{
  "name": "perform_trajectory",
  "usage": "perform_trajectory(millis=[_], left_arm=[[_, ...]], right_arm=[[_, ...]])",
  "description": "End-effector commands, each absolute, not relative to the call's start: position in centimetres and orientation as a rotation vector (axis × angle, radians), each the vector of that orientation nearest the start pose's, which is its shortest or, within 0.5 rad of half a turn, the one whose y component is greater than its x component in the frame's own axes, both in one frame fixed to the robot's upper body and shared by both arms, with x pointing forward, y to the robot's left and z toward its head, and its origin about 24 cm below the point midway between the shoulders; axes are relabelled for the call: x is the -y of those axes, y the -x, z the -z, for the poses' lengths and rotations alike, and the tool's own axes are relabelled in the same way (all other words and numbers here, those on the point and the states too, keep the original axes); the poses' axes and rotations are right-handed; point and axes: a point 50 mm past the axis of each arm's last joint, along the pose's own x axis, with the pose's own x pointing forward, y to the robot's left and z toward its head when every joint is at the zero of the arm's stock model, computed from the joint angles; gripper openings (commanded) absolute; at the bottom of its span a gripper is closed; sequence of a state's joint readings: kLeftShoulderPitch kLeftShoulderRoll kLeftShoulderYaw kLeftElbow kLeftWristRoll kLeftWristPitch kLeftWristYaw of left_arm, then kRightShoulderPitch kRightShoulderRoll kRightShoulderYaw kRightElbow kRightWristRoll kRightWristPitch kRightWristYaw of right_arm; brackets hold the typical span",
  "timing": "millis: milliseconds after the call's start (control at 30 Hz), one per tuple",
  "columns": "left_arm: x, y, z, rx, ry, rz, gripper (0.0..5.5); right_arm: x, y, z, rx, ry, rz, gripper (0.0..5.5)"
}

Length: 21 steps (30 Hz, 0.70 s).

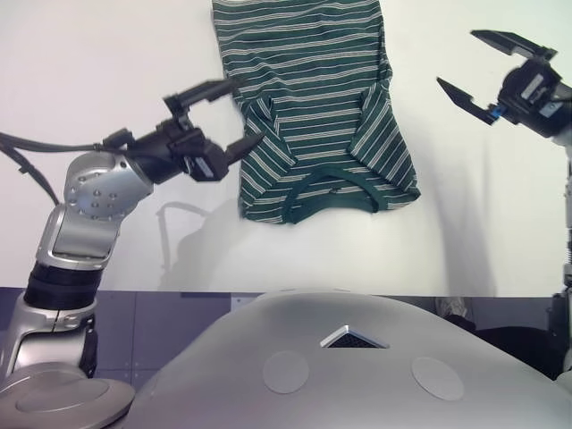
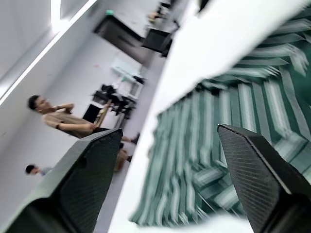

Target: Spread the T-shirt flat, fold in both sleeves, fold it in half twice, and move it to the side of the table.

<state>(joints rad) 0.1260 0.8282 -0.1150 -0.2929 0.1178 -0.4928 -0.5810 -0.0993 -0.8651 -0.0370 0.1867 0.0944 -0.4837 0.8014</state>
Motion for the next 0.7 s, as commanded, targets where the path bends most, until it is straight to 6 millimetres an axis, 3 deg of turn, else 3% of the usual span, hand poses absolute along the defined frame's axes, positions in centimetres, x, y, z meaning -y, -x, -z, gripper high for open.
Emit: perform_trajectory(millis=[33, 233, 467, 700], left_arm=[[-21.9, -13.2, -5.5, 0.118, -1.297, 1.426, 3.75], [-22.7, -11.9, -3.8, 0.004, -1.328, 1.5, 3.75], [-20.2, -13.9, -2.0, 0.039, -1.384, 1.413, 3.75], [-19.2, -13.8, -1.0, 0.051, -1.351, 1.396, 3.75]], right_arm=[[33.2, -16.9, -8.4, -0.069, 1.318, -1.225, 3.28], [33.1, -14.7, -6.3, -0.037, 1.279, -1.346, 3.28], [29.1, -16.0, -2.3, 0.058, 1.257, -1.416, 3.28], [28.1, -15.4, 0.0, 0.021, 1.271, -1.436, 3.28]])
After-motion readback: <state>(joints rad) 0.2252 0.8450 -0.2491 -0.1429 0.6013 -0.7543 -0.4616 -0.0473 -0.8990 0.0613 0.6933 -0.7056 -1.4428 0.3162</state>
